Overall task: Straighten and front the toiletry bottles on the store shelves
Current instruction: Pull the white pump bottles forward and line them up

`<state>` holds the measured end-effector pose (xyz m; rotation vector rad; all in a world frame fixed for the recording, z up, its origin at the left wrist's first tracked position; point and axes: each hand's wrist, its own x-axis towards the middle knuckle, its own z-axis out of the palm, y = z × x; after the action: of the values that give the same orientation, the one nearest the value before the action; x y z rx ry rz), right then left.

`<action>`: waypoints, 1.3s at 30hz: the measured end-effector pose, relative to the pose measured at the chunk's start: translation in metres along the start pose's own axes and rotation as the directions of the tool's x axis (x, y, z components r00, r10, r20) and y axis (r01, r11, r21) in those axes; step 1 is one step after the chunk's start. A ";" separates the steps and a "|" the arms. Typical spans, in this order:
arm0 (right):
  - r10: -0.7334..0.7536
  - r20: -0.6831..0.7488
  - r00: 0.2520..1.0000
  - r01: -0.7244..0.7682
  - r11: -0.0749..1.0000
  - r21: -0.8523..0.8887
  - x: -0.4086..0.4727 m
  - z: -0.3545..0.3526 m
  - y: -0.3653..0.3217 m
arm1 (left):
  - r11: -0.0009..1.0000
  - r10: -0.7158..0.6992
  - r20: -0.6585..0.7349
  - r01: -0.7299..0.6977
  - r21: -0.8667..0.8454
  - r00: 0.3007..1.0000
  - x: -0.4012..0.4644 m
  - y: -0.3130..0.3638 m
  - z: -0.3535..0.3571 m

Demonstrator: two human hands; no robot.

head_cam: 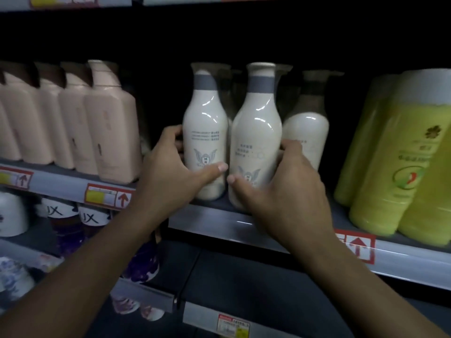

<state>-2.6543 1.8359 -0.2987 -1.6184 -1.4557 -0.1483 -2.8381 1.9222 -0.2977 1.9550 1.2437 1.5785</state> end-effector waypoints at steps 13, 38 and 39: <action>-0.061 -0.129 0.990 0.096 0.955 0.282 -0.024 -0.027 -0.014 | 0.969 0.085 -0.075 -0.100 -0.225 0.994 -0.036 0.045 -0.028; 0.027 0.254 0.967 -0.097 0.958 0.270 -0.208 -0.012 0.059 | 0.968 -0.223 0.246 0.244 -0.061 0.943 -0.222 -0.033 -0.026; 0.041 0.272 0.962 -0.115 0.959 0.261 -0.213 -0.007 0.064 | 0.964 -0.243 0.250 0.262 -0.047 0.937 -0.226 -0.038 -0.023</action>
<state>-2.6600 1.6848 -0.4622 -1.5037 -1.5307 0.3152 -2.8749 1.7596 -0.4570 1.7921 1.2521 1.2041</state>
